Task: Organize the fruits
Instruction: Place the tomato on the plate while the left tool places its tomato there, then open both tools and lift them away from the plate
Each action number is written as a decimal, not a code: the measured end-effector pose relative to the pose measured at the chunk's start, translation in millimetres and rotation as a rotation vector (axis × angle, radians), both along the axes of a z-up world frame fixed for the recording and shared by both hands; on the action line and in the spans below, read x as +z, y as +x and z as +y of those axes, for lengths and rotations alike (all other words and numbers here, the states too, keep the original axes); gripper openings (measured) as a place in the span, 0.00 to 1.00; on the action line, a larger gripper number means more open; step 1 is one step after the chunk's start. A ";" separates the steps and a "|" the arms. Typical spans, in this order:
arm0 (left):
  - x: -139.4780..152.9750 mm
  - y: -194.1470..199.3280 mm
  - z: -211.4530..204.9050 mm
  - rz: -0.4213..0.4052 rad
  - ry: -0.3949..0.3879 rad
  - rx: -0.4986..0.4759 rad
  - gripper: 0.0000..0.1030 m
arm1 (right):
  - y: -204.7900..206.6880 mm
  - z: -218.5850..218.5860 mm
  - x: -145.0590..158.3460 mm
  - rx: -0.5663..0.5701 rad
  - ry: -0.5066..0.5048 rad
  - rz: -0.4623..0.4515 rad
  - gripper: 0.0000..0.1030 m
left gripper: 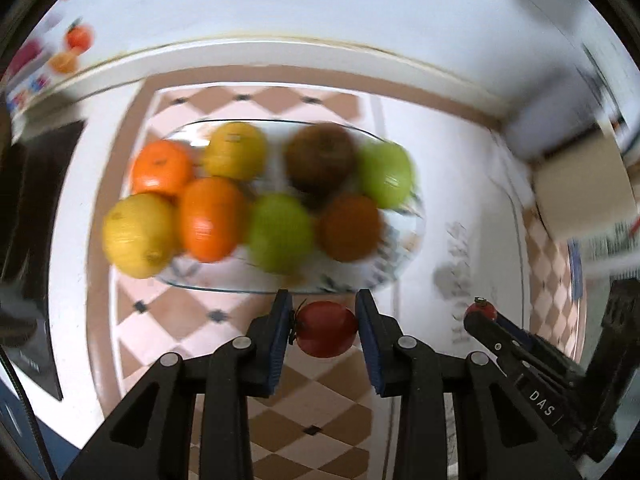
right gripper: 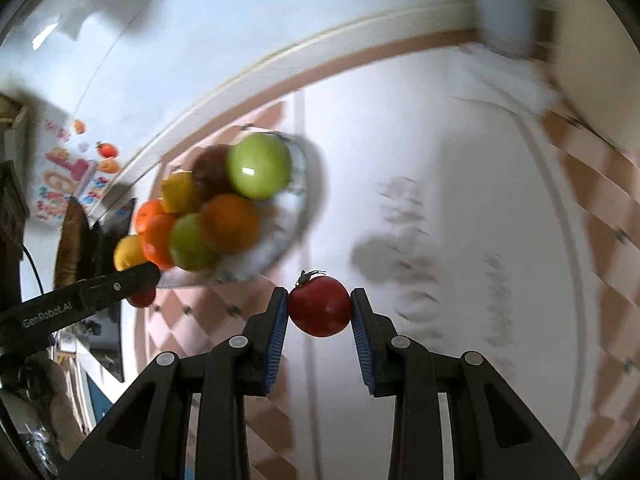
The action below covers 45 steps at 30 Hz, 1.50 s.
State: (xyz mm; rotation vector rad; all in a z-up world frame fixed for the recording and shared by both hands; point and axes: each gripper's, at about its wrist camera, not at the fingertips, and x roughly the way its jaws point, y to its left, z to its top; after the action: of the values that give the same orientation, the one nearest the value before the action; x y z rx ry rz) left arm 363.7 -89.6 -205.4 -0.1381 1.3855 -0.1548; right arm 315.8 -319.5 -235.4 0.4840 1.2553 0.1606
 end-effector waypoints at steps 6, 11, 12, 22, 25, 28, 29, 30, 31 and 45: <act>-13.6 14.3 34.5 0.064 -0.084 0.148 0.29 | 39.2 41.8 -13.7 0.095 0.002 -0.026 0.33; -32.4 17.6 43.3 0.109 -0.115 0.203 0.29 | 55.3 59.5 -29.7 0.143 -0.016 -0.024 0.33; -35.6 17.3 44.0 0.115 -0.120 0.212 0.29 | 54.1 60.0 -29.3 0.143 -0.025 -0.034 0.33; -42.2 20.2 54.4 0.080 -0.099 0.276 0.31 | 54.4 54.7 -30.7 0.150 -0.027 -0.041 0.35; -41.8 22.0 53.3 0.078 -0.092 0.279 0.31 | 55.4 52.2 -32.3 0.143 -0.019 -0.028 0.44; -41.2 23.6 51.5 0.082 -0.072 0.276 0.32 | 54.5 49.2 -29.2 0.137 -0.018 -0.031 0.54; -40.9 23.8 50.4 0.085 -0.062 0.274 0.32 | 54.2 48.8 -27.9 0.137 -0.023 -0.030 0.57; -39.9 23.5 50.2 0.087 -0.053 0.272 0.32 | 53.8 47.9 -25.9 0.135 -0.029 -0.027 0.62; -38.0 22.4 50.0 0.085 -0.044 0.272 0.32 | 53.0 47.4 -23.9 0.132 -0.031 -0.025 0.67; 5.7 -10.0 47.2 -0.083 0.241 0.148 0.94 | 35.0 56.6 29.7 0.112 -0.252 -0.043 0.95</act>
State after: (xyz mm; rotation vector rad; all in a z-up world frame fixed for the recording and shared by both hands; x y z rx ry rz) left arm 353.6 -42.4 -199.6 -0.0328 1.2957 0.1280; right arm 350.8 -262.9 -205.7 0.1922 1.2410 0.1051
